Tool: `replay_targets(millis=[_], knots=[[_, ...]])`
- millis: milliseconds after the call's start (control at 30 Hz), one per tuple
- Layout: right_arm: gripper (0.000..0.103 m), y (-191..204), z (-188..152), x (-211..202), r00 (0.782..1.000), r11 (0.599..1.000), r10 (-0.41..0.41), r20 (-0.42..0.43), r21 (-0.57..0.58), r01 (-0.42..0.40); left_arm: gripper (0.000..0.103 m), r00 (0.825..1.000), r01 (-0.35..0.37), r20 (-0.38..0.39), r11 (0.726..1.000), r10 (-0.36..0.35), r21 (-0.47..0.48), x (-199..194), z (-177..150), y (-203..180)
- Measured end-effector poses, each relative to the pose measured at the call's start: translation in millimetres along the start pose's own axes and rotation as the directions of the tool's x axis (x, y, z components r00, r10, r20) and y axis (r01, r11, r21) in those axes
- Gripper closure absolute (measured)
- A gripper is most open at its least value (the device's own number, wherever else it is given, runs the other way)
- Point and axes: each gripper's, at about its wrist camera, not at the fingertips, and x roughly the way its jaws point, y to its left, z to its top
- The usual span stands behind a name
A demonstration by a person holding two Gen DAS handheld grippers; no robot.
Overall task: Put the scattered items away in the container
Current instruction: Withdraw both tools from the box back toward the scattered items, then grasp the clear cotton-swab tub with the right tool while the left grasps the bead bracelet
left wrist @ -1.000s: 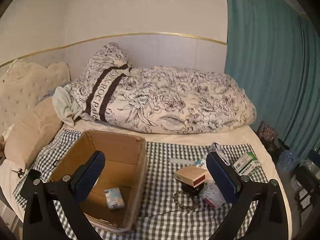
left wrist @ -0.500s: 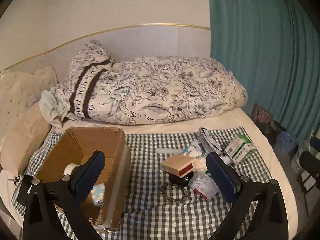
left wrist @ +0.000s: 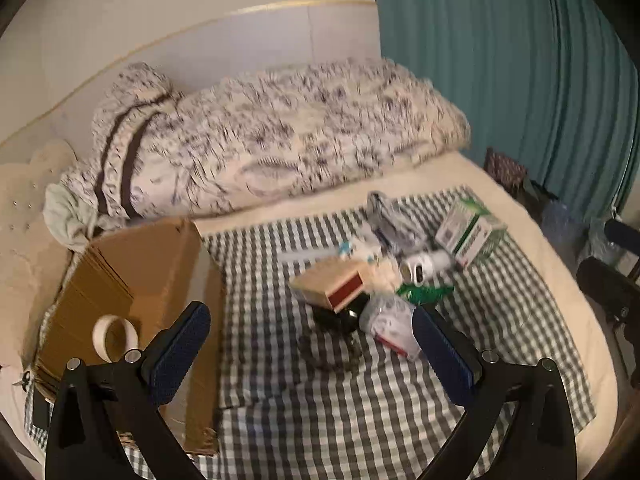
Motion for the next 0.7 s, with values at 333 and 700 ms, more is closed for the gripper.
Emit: replay_targets(millis=[333,700], knots=[[0.0,6,-29,50,0.991,0.998,0.03,-0.131,-0.053,-0.037,0.0,0.994,0.064,-0.088,0.996,-0.069,-0.061,54,-23,10],[0.0,28,-57,112,0.966,0.989,0.102,-0.237,-0.082,-0.124,0.0,0.977,0.092,-0.185,0.992,-0.106,-0.083,108,-43,16]])
